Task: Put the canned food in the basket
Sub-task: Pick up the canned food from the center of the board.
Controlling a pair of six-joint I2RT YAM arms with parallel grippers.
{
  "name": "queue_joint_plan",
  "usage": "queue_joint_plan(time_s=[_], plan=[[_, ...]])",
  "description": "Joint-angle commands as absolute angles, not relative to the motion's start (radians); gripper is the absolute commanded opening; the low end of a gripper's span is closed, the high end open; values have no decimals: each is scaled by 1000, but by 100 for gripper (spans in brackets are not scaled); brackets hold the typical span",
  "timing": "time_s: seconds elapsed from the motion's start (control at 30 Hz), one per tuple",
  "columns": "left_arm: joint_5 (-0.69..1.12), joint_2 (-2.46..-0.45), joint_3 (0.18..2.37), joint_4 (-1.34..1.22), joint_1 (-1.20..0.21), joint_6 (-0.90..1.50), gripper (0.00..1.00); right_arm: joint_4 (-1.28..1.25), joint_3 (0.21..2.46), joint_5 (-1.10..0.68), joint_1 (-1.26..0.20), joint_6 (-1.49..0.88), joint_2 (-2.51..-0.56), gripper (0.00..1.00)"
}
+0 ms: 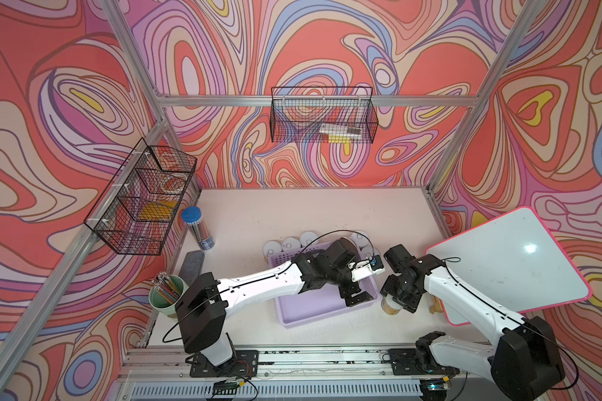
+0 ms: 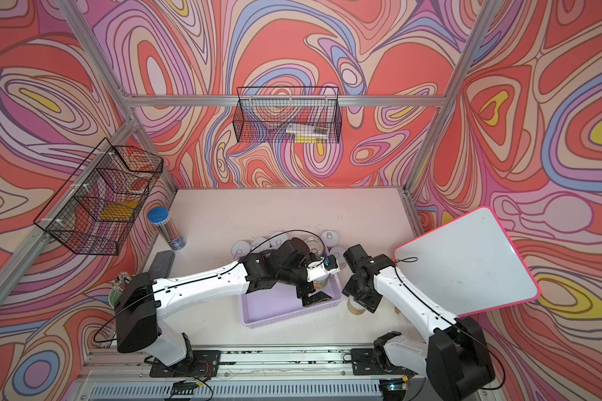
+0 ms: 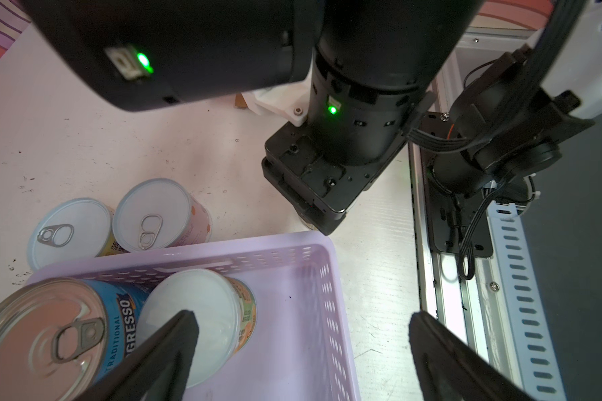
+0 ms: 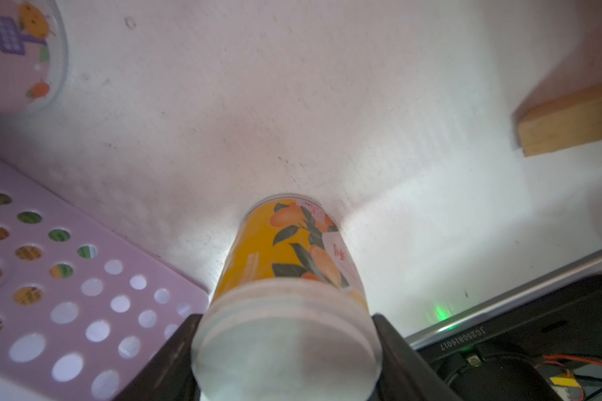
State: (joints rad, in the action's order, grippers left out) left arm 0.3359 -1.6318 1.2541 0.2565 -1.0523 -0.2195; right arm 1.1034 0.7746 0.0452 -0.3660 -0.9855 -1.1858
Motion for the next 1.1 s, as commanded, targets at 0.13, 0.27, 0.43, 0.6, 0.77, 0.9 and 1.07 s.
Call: queue_joint_plan(time_s=[0.13, 0.27, 0.43, 0.6, 0.77, 0.9, 1.07], plan=[[299, -1593, 1283, 271, -1059, -128, 99, 1170, 879, 125, -367, -938, -1098, 42], [283, -1560, 1282, 237, -1060, -23, 99, 1193, 920, 158, -366, -888, -1068, 33], [240, -1510, 1248, 192, -1061, 127, 99, 1227, 968, 189, -366, -827, -1087, 19], [195, -1487, 1218, 153, -1062, 210, 99, 1244, 1016, 228, -366, -770, -1136, 3], [174, -1484, 1207, 186, -1062, 277, 99, 1236, 1044, 221, -366, -710, -1141, 0], [148, -1459, 1159, 178, -1061, 341, 99, 1229, 1065, 177, -366, -669, -1120, 0], [100, -1400, 1076, 138, -1059, 376, 99, 1224, 1069, 97, -367, -627, -1096, 0]])
